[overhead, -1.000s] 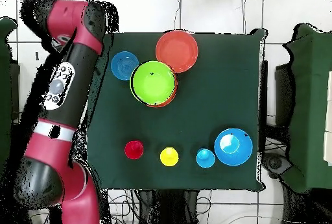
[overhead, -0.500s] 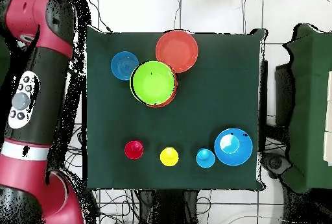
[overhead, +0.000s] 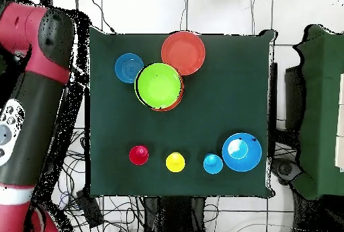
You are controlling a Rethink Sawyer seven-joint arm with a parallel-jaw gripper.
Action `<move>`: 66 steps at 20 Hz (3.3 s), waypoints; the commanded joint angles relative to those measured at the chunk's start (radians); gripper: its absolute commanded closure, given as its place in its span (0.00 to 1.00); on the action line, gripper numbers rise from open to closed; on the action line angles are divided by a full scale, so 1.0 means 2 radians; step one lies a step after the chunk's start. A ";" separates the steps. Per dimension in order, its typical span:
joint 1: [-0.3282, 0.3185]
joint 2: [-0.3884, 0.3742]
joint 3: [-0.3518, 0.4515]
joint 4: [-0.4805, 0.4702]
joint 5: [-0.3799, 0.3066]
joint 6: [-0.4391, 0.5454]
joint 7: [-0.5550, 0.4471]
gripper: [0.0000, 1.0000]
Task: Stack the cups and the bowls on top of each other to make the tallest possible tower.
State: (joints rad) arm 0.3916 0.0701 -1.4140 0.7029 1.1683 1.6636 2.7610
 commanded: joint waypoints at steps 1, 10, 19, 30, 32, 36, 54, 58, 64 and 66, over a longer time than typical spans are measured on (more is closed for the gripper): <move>0.067 -0.062 0.145 0.210 -0.089 -0.120 -0.134 0.00; 0.106 -0.134 0.232 0.385 -0.114 -0.272 -0.155 0.00; 0.072 -0.199 0.287 0.441 -0.165 -0.337 -0.162 0.00; 0.041 -0.264 0.369 0.505 -0.241 -0.407 -0.164 0.00; 0.040 -0.273 0.384 0.518 -0.249 -0.424 -0.158 0.00; 0.034 -0.287 0.410 0.539 -0.268 -0.449 -0.145 0.00; -0.050 -0.385 0.454 0.595 -0.379 -0.455 -0.137 0.00; -0.071 -0.399 0.469 0.605 -0.398 -0.464 -0.133 0.00; -0.077 -0.384 0.471 0.606 -0.410 -0.486 -0.063 0.00; -0.079 -0.377 0.472 0.610 -0.401 -0.499 -0.033 0.00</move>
State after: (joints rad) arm 0.2434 -0.7179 -0.6092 1.8561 0.4194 0.7533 2.6906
